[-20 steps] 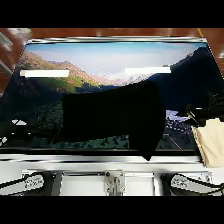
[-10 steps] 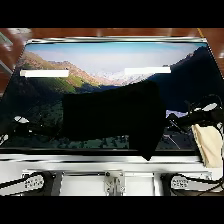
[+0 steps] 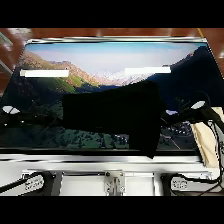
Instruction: Fold the shirts.
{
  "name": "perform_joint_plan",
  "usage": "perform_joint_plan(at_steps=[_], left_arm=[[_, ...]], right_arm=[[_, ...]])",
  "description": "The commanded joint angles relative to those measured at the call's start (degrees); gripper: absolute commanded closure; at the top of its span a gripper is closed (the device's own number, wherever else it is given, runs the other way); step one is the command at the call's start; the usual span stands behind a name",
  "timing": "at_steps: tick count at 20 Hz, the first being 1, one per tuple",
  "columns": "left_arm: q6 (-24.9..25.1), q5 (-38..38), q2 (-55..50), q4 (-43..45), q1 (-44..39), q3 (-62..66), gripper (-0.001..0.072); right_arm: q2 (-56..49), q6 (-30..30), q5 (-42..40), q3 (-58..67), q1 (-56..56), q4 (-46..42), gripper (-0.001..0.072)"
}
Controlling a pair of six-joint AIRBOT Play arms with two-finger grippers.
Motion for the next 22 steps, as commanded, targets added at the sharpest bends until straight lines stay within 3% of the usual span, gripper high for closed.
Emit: perform_joint_plan(at_steps=[1, 4, 8, 10, 12, 15, 17, 22], left_arm=[[0.61, -1.36, 6.03, -0.15, 0.0, 11.87, 0.0672], [0.59, -1.05, 13.57, -0.24, 0.0, 33.18, 0.0671], [0.59, 4.7, 19.52, -0.17, 0.0, 64.32, 0.067], [-0.31, 7.74, 21.62, 0.76, 0.0, 73.68, 0.0671], [-6.1, 7.06, 24.68, 5.38, 0.0, 76.39, 0.0671], [-11.37, -3.23, 29.18, 15.89, 0.0, 76.32, 0.0671], [-12.07, -9.77, 31.3, 20.02, 0.0, 75.03, 0.067], [-11.87, -17.77, 32.85, 21.11, 0.0, 71.73, 0.067]], right_arm=[[9.38, -8.22, 0.42, 7.74, 0.24, 4.59, 0.0644], [22.34, -9.64, -4.85, 25.29, 0.24, 5.95, 0.0645], [36.09, -8.9, -19.39, 47.87, 0.24, -0.94, 0.0644], [40.54, -5.44, -18.62, 53.51, 0.24, -5.66, 0.0644], [45.48, -1.27, -14.29, 55.12, 0.24, -10.03, 0.0644], [51.15, 2.75, -5.92, 55.12, 0.24, -15.47, 0.0644], [53.13, 3.67, -1.81, 55.12, 0.24, -16.74, 0.0644], [52.98, 4.31, 7.61, 55.12, 0.24, -17.16, 0.0644]])
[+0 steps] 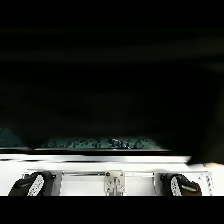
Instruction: Fold the shirts.
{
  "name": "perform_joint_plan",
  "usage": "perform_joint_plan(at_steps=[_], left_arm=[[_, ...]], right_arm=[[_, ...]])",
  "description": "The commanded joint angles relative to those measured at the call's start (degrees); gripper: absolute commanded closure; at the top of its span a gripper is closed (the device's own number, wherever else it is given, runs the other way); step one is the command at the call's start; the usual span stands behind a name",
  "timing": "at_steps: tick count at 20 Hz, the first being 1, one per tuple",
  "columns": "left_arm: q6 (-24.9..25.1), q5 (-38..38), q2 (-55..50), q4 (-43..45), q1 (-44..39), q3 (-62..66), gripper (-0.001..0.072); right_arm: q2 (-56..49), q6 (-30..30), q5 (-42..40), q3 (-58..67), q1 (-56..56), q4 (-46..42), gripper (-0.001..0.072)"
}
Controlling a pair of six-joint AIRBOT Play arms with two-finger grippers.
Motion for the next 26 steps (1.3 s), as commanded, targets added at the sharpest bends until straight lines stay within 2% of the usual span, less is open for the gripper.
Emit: perform_joint_plan(at_steps=[1, 4, 6, 8, 10, 13, 15, 17, 19, 22, 26], left_arm=[[-0.79, -7.78, 1.01, 2.95, 0.0, -2.38, 0.0671], [1.68, -9.05, 0.87, 5.31, 0.0, -10.91, 0.067], [1.53, -9.11, 0.57, 5.27, 0.0, -19.15, 0.067], [1.57, -8.87, -0.31, 5.31, 0.0, -29.81, 0.067], [1.57, -6.25, -3.1, 5.31, 0.0, -40.39, 0.067], [1.55, 4.44, -12.61, 5.18, -0.11, -50.82, 0.067], [1.68, 10.86, -22.6, 4.02, -0.11, -50.73, 0.067], [4.61, 16.65, -32.41, 0.57, -0.11, -47.91, 0.067], [8.66, 20.0, -41.11, -4.85, -0.11, -44.02, 0.067], [9.75, 22.18, -51.12, -10.01, -0.13, -38.93, 0.067], [9.73, 24.65, -57.42, -10.08, -0.52, -37.35, 0.067]], right_arm=[[-0.66, 2.03, 10.99, 0.26, 0.02, -1.9, 0.0644], [-6.93, 2.64, 22.71, -1.05, 0.02, -2.82, 0.0644], [-12.55, 3.32, 31.19, -4.96, 0.02, -2.71, 0.0644], [-18.12, 6.36, 33.46, -12.76, 0.04, -2.58, 0.0644], [-23.28, 6.78, 26.32, -23.15, 0.98, -2.16, 0.0645], [-34.32, 6.8, 7.52, -31.95, 6.82, -2.08, 0.0645], [-43.5, 7.06, -7.3, -31.85, 11.45, -2.08, 0.0644], [-50.71, 8.28, -22.86, -31.85, 15.06, -1.01, 0.0645], [-55.95, 10.12, -33.35, -31.85, 17.2, -0.33, 0.0644], [-61.35, 11.1, -41.92, -31.85, 18.43, 2.47, 0.0644], [-66.1, 11.15, -42.58, -31.87, 18.49, 5.51, 0.0644]])
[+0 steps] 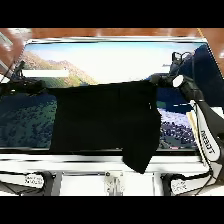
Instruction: Fold the shirts.
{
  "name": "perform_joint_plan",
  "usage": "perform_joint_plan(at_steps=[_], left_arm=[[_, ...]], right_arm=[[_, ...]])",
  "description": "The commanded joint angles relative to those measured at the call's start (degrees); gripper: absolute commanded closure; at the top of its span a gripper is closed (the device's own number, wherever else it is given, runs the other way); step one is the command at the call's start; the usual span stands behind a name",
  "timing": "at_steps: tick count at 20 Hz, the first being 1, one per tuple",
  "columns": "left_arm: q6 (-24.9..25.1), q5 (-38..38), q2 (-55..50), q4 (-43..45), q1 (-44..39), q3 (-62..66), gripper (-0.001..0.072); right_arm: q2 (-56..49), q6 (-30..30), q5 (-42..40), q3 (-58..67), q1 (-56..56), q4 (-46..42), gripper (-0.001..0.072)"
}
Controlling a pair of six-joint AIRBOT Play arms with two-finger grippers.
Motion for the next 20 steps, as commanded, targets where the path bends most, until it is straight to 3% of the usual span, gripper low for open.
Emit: perform_joint_plan(at_steps=[1, 3, 5, 9, 11, 15, 20], left_arm=[[0.74, 2.84, -6.29, -2.12, -0.44, 1.55, 0.0669], [0.76, 2.03, -6.64, -2.12, -0.72, 1.57, 0.067], [2.32, -4.52, -6.36, -0.07, -0.57, 2.99, 0.067], [2.21, -22.73, -6.36, 4.87, -0.48, 5.53, 0.067], [1.97, -28.39, -6.51, 6.03, -0.48, 5.38, 0.067], [-3.91, -29.14, -7.91, 12.81, -0.48, 5.35, 0.067], [-5.4, -27.12, -11.19, 12.11, -1.2, 5.35, 0.067]], right_arm=[[-4.76, 0.72, -3.91, -0.11, 0.66, 2.97, 0.0644], [-4.76, 0.72, -1.66, -0.09, 0.55, 3.08, 0.0644], [-2.73, 0.72, 5.03, -0.09, -0.31, 2.23, 0.0644], [2.23, 1.03, 28.59, -0.11, -2.47, -1.11, 0.0644], [2.49, 2.05, 38.91, -0.15, -3.15, -1.29, 0.0644], [1.6, 5.68, 39.93, -3.72, -2.23, -3.61, 0.0644], [-1.09, 7.98, 38.82, -5.6, -2.21, -1.01, 0.0644]])
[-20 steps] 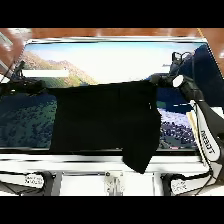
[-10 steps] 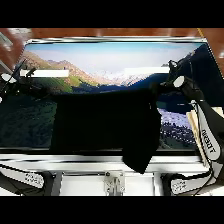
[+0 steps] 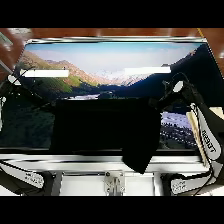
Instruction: Fold the shirts.
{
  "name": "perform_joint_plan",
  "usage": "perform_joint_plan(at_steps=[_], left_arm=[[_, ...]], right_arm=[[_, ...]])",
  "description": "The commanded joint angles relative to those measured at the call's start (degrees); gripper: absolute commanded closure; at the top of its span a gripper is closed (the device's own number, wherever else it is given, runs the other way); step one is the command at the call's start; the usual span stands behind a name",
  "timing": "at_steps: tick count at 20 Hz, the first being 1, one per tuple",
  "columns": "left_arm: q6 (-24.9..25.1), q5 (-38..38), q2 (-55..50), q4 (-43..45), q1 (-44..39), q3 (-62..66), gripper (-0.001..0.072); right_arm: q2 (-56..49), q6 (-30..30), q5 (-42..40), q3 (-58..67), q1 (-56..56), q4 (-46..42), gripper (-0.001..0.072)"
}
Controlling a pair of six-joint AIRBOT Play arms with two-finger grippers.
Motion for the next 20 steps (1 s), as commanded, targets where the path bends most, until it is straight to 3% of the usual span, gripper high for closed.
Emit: perform_joint_plan(at_steps=[1, 2, 3, 4, 5, 6, 9, 10, 13, 16, 18, 20], left_arm=[[-1.6, -0.02, -1.77, 0.85, -0.59, 0.04, 0.0669], [-1.88, -0.22, -1.97, 0.83, -0.63, 0.04, 0.0668], [-2.16, -0.85, -1.99, 0.61, -0.61, 0.04, 0.0603], [-2.19, -2.01, -1.9, 0.61, -0.57, 0.15, 0.0437], [-3.3, -3.43, -1.62, 0.66, -0.39, 0.24, 0.0245], [-4.11, -4.68, -0.96, 0.66, -0.07, 0.22, 0.0176], [-3.98, -8.83, 3.76, 0.72, 1.97, 0.04, 0.0176], [-4.04, -9.75, 5.88, 0.7, 3.3, -0.42, 0.0176], [-3.08, -9.92, 15.52, 0.66, 8.94, -10.75, 0.0175], [0.09, -5.33, 25.44, 0.72, 15.21, -31.15, 0.0174], [2.69, -2.67, 29.16, 0.63, 20.04, -41.57, 0.0088], [4.02, -0.42, 29.75, 0.2, 23.67, -46.47, 0.0088]], right_arm=[[-1.27, 1.53, 0.31, -0.87, 0.07, 1.29, 0.0643], [-1.25, 1.53, -0.61, -0.85, 0.04, 1.31, 0.0612], [-1.11, 1.53, -0.9, -0.66, 0.02, 1.55, 0.0456], [-0.72, 1.29, -0.81, -0.17, -0.22, 1.6, 0.0229], [0.17, 0.76, -0.31, 0.57, -0.46, 1.6, 0.0194], [1.73, 0.09, 0.33, 1.6, -0.87, 1.22, 0.0194], [8.7, -3.08, 6.01, 3.91, -4.15, -2.78, 0.0183], [11.17, -3.1, 10.21, 3.89, -6.19, -5.73, 0.0096], [16.94, -7.08, 22.56, 1.46, -14.64, -13.29, 0.0087], [23.17, -9.62, 20.11, -7.98, -24.5, -13.27, 0.0087], [25.44, -11.58, 17.66, -13.75, -28.81, -11.72, 0.0087], [25.62, -13.38, 16.09, -17.22, -31.21, -8.22, 0.0088]])
